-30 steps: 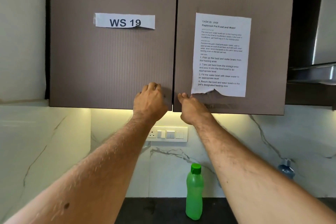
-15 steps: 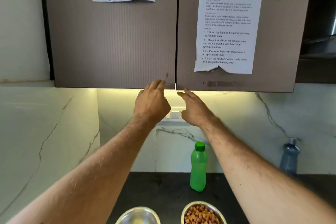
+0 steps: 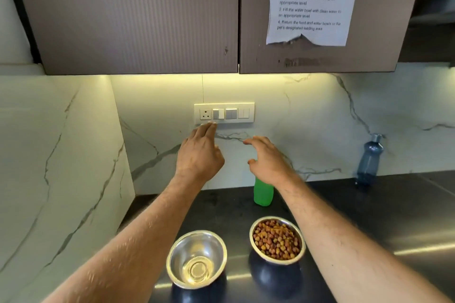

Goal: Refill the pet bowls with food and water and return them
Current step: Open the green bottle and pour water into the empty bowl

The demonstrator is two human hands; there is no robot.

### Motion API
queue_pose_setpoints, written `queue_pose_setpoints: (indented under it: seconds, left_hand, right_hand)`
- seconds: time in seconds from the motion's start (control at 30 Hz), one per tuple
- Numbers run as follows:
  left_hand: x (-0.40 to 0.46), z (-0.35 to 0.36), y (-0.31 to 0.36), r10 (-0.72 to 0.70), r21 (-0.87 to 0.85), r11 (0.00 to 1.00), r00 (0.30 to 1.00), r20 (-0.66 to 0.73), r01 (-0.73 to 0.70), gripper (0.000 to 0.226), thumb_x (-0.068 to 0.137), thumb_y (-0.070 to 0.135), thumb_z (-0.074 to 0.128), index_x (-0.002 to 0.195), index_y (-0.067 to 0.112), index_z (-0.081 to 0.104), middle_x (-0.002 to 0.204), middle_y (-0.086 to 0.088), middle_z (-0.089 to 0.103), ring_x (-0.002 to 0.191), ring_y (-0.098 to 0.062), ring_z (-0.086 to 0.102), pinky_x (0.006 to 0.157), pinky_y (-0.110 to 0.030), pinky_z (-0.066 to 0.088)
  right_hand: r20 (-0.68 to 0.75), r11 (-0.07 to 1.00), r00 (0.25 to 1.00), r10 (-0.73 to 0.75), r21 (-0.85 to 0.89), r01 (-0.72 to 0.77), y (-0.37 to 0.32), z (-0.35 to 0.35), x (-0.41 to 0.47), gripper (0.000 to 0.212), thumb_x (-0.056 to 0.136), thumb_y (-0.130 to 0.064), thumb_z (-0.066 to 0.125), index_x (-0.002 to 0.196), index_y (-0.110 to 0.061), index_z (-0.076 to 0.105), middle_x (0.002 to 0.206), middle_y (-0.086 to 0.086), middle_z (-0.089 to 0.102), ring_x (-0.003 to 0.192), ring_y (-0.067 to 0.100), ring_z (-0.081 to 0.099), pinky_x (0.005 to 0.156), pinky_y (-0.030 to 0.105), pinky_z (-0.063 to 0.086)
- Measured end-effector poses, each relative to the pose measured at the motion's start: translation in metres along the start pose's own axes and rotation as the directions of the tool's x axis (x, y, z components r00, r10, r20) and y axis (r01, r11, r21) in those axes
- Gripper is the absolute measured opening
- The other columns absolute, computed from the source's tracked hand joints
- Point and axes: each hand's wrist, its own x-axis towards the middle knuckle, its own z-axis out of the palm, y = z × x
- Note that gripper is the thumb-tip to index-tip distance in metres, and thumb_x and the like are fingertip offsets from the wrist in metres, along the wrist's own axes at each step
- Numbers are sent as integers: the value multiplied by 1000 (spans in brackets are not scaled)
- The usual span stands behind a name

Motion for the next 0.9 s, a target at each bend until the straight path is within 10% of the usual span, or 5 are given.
queue_pose_setpoints:
  seconds: [0.33, 0.9]
  left_hand:
    - [-8, 68, 11, 19, -156, 988, 987, 158, 6, 58, 96, 22, 51, 152, 25, 37, 157, 2, 41, 126, -28, 58, 99, -44, 52]
    - [32, 238, 45, -93, -262, 949, 951, 296, 174, 56, 97, 16, 56, 151, 17, 42, 154, -3, 46, 141, -20, 43, 115, -33, 32]
  right_hand:
    - [1, 987, 987, 158, 38, -158, 66, 27, -20, 57, 96, -2, 65, 147, -24, 53, 155, -3, 41, 144, 23, 41, 117, 44, 41]
    - [98, 952, 964, 248, 158, -261, 235, 93, 62, 66, 95, -20, 74, 152, -26, 43, 156, 0, 43, 143, 21, 45, 113, 37, 41]
